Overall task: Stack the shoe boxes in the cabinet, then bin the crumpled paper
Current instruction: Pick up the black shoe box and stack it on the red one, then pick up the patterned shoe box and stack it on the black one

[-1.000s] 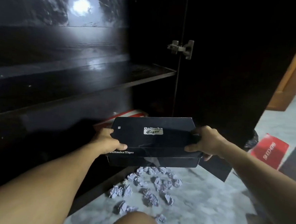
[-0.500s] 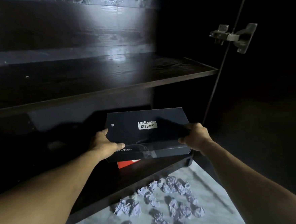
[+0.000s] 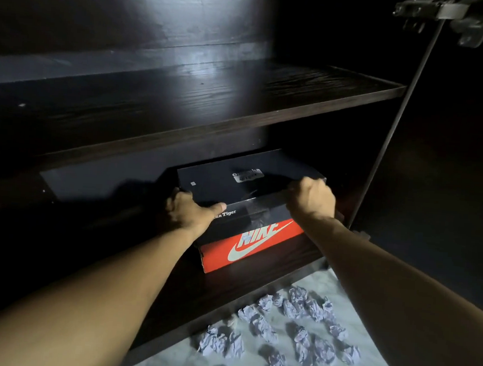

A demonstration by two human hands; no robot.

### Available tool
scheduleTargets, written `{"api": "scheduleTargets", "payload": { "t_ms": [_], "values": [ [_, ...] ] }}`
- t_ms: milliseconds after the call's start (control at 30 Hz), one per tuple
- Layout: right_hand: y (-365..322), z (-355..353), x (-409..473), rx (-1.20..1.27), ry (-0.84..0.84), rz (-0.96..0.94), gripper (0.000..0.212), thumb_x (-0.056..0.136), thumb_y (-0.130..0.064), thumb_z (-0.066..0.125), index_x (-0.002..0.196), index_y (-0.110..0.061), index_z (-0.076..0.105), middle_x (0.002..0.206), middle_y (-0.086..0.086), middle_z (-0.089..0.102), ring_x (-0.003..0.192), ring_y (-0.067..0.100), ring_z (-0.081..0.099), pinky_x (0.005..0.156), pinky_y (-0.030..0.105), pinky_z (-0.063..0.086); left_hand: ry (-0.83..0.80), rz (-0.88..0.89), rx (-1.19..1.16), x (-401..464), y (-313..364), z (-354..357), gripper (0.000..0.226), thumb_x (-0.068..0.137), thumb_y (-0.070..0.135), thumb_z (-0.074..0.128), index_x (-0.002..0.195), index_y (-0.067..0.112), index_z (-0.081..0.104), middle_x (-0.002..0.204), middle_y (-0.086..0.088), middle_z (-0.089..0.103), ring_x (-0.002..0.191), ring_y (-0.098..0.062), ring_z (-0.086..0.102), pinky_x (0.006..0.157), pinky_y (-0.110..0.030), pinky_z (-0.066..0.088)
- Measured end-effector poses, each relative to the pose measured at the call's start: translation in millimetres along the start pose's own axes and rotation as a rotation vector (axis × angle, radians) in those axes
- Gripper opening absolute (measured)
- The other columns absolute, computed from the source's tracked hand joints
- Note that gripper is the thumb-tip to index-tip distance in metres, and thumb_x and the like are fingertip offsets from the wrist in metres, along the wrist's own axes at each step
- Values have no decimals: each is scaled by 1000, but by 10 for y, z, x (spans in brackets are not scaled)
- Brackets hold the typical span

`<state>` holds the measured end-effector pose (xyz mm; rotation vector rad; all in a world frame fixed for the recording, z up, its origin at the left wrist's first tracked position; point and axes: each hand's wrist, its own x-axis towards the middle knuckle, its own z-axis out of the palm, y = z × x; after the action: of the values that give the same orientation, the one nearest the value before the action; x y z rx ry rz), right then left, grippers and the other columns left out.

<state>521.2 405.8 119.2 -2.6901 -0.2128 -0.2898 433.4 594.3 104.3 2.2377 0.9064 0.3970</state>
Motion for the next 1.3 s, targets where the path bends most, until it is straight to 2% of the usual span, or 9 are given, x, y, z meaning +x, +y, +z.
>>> {"api": "scheduleTargets", "payload": {
  "t_ms": [167, 333, 500, 667, 833, 1000, 1100, 1200, 1300],
  "values": [
    [-69, 144, 54, -27, -87, -115, 35, 93, -14, 50, 127, -19, 57, 110, 18, 66, 99, 37, 64, 69, 30, 40, -6, -3, 43, 96, 19, 104, 78, 77, 54, 71, 133, 4, 50, 140, -15, 47, 132, -33, 38, 107, -39, 33],
    [-32, 146, 94, -84, -135, -138, 47, 93, -11, 51, 138, -21, 44, 112, 16, 64, 100, 35, 63, 70, 32, 43, -12, 73, 92, 146, -48, 128, 75, 87, 42, 66, 147, 7, 37, 156, -9, 30, 141, -30, 28, 113, -33, 24],
    [25, 113, 99, -70, -217, -158, 65, 92, -9, 52, 150, -29, 29, 132, 11, 57, 108, 30, 61, 77, 32, 51, -19, 107, 125, 139, -88, 105, 80, 81, 43, 72, 145, 7, 39, 151, -13, 39, 139, -33, 31, 114, -37, 29],
    [265, -164, -48, 24, -255, -114, 52, 90, -22, 59, 141, -24, 46, 129, 8, 61, 113, 29, 61, 93, 37, 53, 119, 579, 459, -155, -22, 165, 79, 85, 46, 61, 148, 8, 33, 161, -12, 17, 148, -32, 13, 119, -47, 7],
    [887, -813, -504, 19, -367, -42, 30, 77, -32, 62, 106, -27, 71, 107, 1, 72, 104, 21, 66, 91, 35, 54, -336, 904, 335, -776, 440, 486, 48, 79, 39, 50, 112, 8, 66, 121, -9, 61, 116, -32, 56, 98, -41, 45],
    [1637, -1812, -1443, -107, -341, 148, 28, 80, -32, 69, 106, -22, 72, 104, -1, 73, 101, 19, 66, 92, 31, 52, -766, 935, 410, -1736, 1052, 870, 37, 80, 38, 68, 106, 13, 69, 97, -2, 70, 96, -20, 65, 76, -25, 51],
    [2077, -2474, -2169, -208, -317, 307, 14, 78, -31, 72, 88, -20, 72, 89, 0, 72, 91, 20, 67, 84, 28, 53, -1000, 994, 474, -2504, 1369, 986, 38, 78, 48, 72, 99, 17, 68, 103, -1, 67, 97, -19, 63, 81, -29, 49],
    [2430, -3028, -2903, -291, -302, 468, 24, 77, -31, 74, 99, -22, 71, 95, 0, 73, 93, 19, 68, 85, 29, 54, -1106, 1120, 471, -3246, 1688, 1036, 43, 69, 57, 72, 70, 15, 62, 69, 1, 57, 63, -16, 53, 58, -29, 39],
    [2735, -3419, -3637, -298, -255, 665, 32, 73, -41, 76, 102, -27, 71, 87, -1, 75, 82, 20, 72, 79, 32, 58, -1190, 1278, 452, -4020, 2003, 1002, 50, 70, 57, 71, 75, 8, 64, 72, -6, 62, 66, -19, 55, 61, -30, 41]
  ]
}}
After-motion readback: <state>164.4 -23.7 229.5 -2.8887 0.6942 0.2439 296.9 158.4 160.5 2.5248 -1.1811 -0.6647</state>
